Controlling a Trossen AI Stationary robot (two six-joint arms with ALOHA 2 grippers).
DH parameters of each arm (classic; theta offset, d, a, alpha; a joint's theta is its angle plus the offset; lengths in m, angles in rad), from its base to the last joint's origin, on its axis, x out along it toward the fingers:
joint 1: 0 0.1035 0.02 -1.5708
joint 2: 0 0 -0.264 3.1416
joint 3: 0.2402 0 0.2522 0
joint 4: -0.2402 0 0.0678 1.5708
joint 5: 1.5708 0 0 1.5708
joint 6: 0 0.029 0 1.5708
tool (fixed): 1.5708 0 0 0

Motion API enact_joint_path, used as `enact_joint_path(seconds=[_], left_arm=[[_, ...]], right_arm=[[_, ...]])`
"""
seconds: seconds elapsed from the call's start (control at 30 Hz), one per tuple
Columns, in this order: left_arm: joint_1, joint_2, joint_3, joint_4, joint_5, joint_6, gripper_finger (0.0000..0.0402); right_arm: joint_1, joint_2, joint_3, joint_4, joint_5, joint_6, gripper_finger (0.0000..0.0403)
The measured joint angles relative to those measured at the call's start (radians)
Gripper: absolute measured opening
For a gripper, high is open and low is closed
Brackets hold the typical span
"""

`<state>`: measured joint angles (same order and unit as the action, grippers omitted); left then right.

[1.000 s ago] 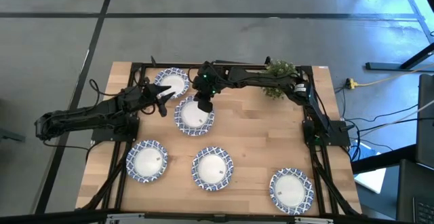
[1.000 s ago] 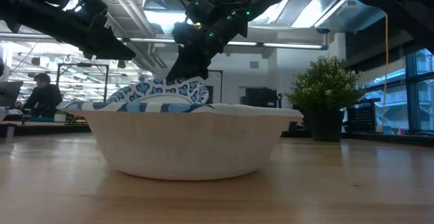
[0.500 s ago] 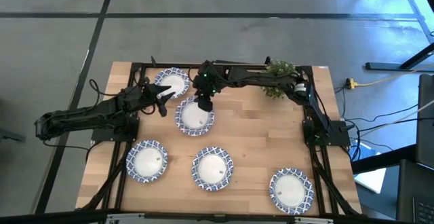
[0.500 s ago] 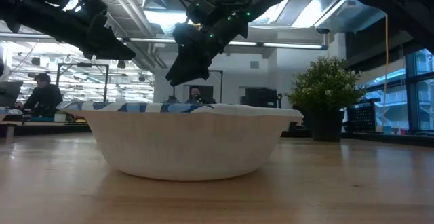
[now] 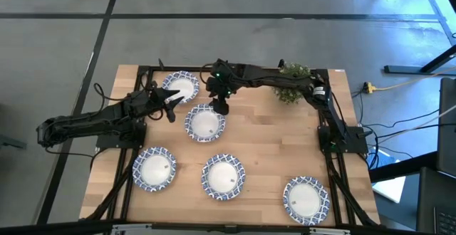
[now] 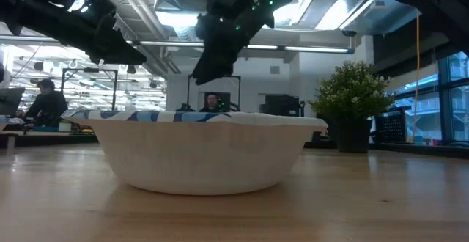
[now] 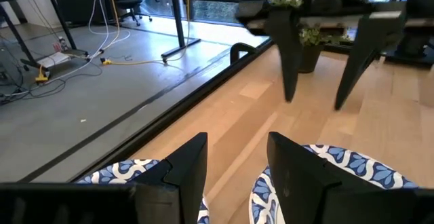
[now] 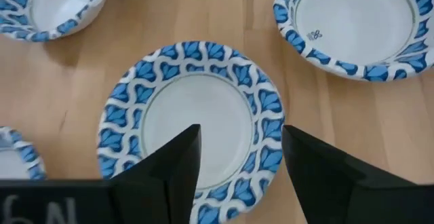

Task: Nest bowls inside each other
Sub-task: Stack the white patterned bowl on the other white patterned bowls

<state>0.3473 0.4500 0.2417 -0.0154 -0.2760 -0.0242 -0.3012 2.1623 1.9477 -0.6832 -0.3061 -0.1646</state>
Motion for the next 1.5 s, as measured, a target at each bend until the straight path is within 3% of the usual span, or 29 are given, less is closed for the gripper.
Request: enact_joint_path(seconds=[0.17, 0.37, 0.63, 0.8, 0.97, 1.1, 1.5], left_arm=[[0.000, 0.000, 0.000, 0.000, 0.000, 0.000, 0.0149], [0.000, 0.000, 0.000, 0.000, 0.000, 0.000, 0.0149], [0.000, 0.000, 0.000, 0.000, 0.000, -0.001, 0.0149], [0.000, 0.000, 0.000, 0.000, 0.000, 0.000, 0.0149], [0.000, 0.000, 0.000, 0.000, 0.000, 0.000, 0.0149], [0.000, 0.000, 0.000, 0.000, 0.000, 0.000, 0.0149], [0.000, 0.000, 0.000, 0.001, 0.000, 0.000, 0.0149]], right_arm=[[0.000, -0.043, 0.002, -0.080, -0.025, -0.044, 0.0206], [0.022, -0.092, 0.003, -0.226, -0.156, -0.107, 0.0206], [0.078, -0.179, -0.097, -0.238, -0.099, -0.127, 0.0206], [0.080, -0.314, -0.310, -0.133, -0.089, -0.069, 0.0206], [0.084, -0.529, -0.619, 0.058, -0.037, 0.054, 0.0206], [0.107, -0.709, -0.808, 0.116, 0.018, 0.163, 0.0206], [0.327, -1.092, -1.115, 0.090, 0.168, 0.493, 0.0206]])
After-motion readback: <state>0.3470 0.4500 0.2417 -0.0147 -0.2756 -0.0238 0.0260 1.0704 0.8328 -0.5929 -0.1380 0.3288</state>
